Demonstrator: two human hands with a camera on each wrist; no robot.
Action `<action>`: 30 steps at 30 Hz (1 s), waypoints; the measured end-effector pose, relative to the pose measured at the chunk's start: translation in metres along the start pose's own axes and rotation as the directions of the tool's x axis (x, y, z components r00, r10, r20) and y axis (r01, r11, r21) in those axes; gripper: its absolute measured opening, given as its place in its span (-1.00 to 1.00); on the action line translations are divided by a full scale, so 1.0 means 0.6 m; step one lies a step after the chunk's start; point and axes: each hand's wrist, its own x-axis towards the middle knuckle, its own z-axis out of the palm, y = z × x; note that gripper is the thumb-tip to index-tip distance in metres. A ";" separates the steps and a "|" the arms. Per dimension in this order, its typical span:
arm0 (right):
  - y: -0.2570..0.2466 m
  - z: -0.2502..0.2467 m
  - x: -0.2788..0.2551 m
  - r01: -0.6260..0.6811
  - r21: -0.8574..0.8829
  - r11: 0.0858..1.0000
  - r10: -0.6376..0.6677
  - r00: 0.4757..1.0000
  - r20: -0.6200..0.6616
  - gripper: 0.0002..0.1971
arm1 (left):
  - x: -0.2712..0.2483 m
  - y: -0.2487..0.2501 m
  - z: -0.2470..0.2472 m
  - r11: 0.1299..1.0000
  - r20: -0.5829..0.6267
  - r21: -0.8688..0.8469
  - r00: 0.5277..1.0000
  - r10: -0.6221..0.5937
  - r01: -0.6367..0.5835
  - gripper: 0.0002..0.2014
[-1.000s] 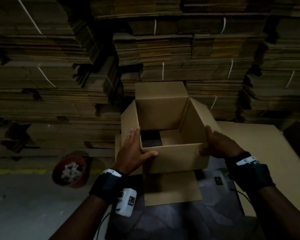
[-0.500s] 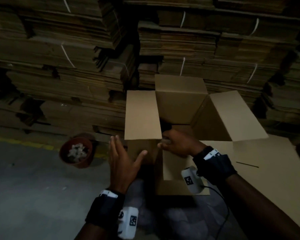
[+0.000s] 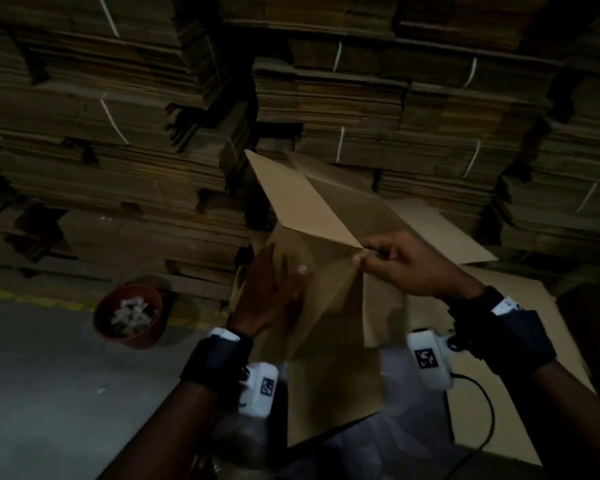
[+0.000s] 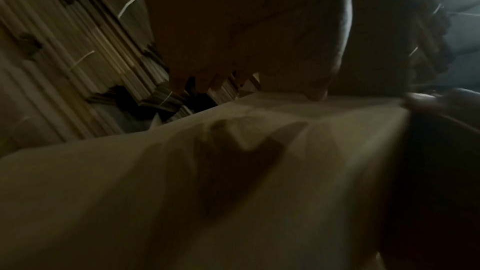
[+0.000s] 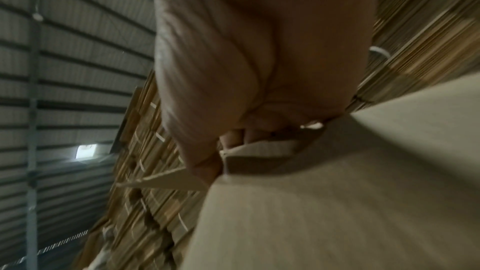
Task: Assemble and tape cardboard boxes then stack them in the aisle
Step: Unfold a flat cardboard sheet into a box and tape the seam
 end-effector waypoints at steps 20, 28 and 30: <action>0.093 0.112 0.015 -0.478 -0.615 0.627 0.240 0.870 -0.431 -0.26 | 0.092 0.002 -0.142 0.998 -0.021 0.057 0.999 -0.030 0.031 -0.46; 0.165 0.286 0.085 -0.435 -0.240 0.868 0.413 0.900 -0.140 -0.07 | 0.073 0.000 -0.225 0.990 0.210 -0.124 0.976 -0.047 0.074 -0.49; 0.186 0.318 0.104 -0.449 -0.219 0.866 0.448 0.892 -0.057 -0.09 | 0.056 -0.014 -0.246 0.959 0.366 -0.212 0.925 -0.101 0.188 -0.38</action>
